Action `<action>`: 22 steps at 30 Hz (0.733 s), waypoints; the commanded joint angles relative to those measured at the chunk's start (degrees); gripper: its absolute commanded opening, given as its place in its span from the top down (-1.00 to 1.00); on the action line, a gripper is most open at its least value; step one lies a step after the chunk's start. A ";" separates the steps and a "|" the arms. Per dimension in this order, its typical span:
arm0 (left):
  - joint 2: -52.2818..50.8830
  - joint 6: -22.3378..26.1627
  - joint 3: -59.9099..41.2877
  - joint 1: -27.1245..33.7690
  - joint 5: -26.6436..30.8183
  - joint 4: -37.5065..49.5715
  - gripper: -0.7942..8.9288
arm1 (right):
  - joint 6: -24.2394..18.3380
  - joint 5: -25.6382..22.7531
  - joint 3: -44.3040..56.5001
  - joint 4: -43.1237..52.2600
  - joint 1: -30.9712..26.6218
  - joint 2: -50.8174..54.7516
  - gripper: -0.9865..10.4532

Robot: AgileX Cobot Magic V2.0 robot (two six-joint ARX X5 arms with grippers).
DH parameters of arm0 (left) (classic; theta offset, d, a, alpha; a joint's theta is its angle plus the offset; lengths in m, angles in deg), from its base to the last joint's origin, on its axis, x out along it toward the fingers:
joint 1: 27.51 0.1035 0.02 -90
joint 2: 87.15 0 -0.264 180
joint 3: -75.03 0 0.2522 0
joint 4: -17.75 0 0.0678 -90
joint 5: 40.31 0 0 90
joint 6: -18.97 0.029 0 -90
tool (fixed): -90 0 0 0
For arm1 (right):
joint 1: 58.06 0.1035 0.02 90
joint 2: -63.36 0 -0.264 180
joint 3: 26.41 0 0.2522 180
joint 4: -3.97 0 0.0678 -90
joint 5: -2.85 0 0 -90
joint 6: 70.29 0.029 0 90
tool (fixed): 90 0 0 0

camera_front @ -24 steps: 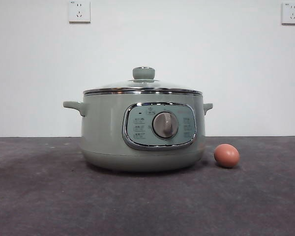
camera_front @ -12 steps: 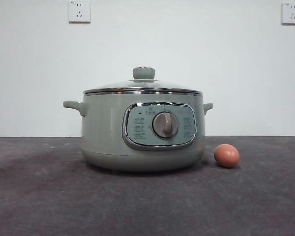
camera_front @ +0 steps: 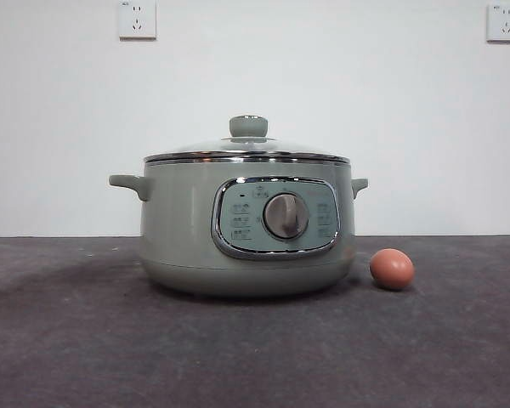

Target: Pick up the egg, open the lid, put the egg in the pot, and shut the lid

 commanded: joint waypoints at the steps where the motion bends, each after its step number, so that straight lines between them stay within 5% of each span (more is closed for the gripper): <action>1: 5.84 0.55 4.61 -2.95 -0.04 1.77 -0.71 | -0.22 0.72 -0.31 0.13 0.02 -0.52 -0.44; 14: 36.72 5.25 29.59 -12.87 8.35 1.75 -0.71 | -0.07 2.16 -0.31 0.55 0.02 -1.60 -0.44; 22: 47.23 6.60 31.78 -15.56 10.73 2.16 -0.70 | -0.07 2.14 -0.31 0.52 0.02 -2.43 -0.44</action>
